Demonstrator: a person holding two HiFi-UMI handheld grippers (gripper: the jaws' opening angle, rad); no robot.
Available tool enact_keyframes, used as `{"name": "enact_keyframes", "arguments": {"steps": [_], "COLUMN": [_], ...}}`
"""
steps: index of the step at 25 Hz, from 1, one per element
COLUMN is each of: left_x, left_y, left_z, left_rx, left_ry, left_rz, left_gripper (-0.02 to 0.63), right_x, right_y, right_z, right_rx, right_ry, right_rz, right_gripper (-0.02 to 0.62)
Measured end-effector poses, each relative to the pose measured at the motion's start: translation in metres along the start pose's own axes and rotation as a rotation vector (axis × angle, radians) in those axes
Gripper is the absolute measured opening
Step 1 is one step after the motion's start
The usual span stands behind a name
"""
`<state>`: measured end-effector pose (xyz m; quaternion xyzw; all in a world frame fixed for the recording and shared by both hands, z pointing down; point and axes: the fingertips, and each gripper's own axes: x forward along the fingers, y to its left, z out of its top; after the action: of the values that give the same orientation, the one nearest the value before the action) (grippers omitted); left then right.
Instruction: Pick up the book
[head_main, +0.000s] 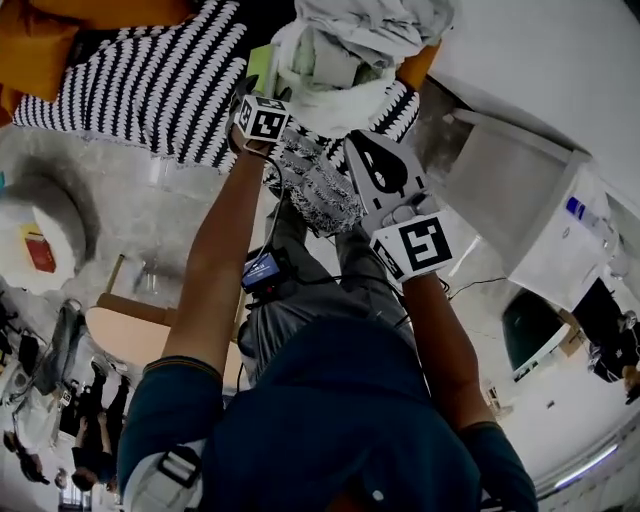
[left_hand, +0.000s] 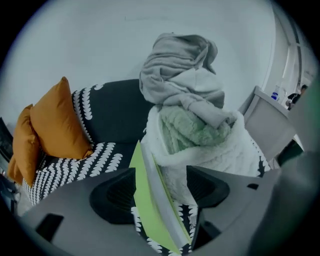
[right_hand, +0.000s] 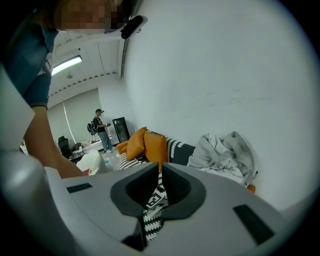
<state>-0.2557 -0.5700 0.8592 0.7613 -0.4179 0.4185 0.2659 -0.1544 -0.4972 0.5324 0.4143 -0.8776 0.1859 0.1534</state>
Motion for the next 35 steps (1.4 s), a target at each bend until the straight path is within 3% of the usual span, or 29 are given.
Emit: {"name": "enact_keyframes", "arguments": {"steps": [10,17,20,25,30,35], "left_x": [0.06,0.064,0.062,0.046,0.028,-0.01], "left_y": [0.007,0.015,0.021,0.055,0.085,0.099], "left_z": [-0.045,-0.042,-0.044,-0.055,-0.062,-0.038], "left_rx": [0.079,0.107,0.078,-0.047,-0.137,-0.131], "left_ry": [0.137,0.141,0.139,0.139,0.143,-0.002], "left_rz": [0.016,0.051,0.078,0.155,0.152,0.187], "left_gripper": [0.301,0.28,0.258,0.171,0.14,0.138], "right_x": [-0.004,-0.007,-0.01,-0.019,-0.023,-0.02], "right_y": [-0.014,-0.017,-0.018,-0.02,-0.019,-0.011], "right_z": [-0.046,-0.053,-0.052,-0.052,-0.051,-0.043], "right_rx": [0.041,0.034,0.03,0.032,0.031,0.029], "right_ry": [0.061,0.076,0.078,0.073,0.072,0.056], "right_rz": [-0.047,-0.04,-0.038,-0.037,-0.021,0.011], "right_gripper": [0.017,0.017,0.017,0.017,0.017,0.017]}}
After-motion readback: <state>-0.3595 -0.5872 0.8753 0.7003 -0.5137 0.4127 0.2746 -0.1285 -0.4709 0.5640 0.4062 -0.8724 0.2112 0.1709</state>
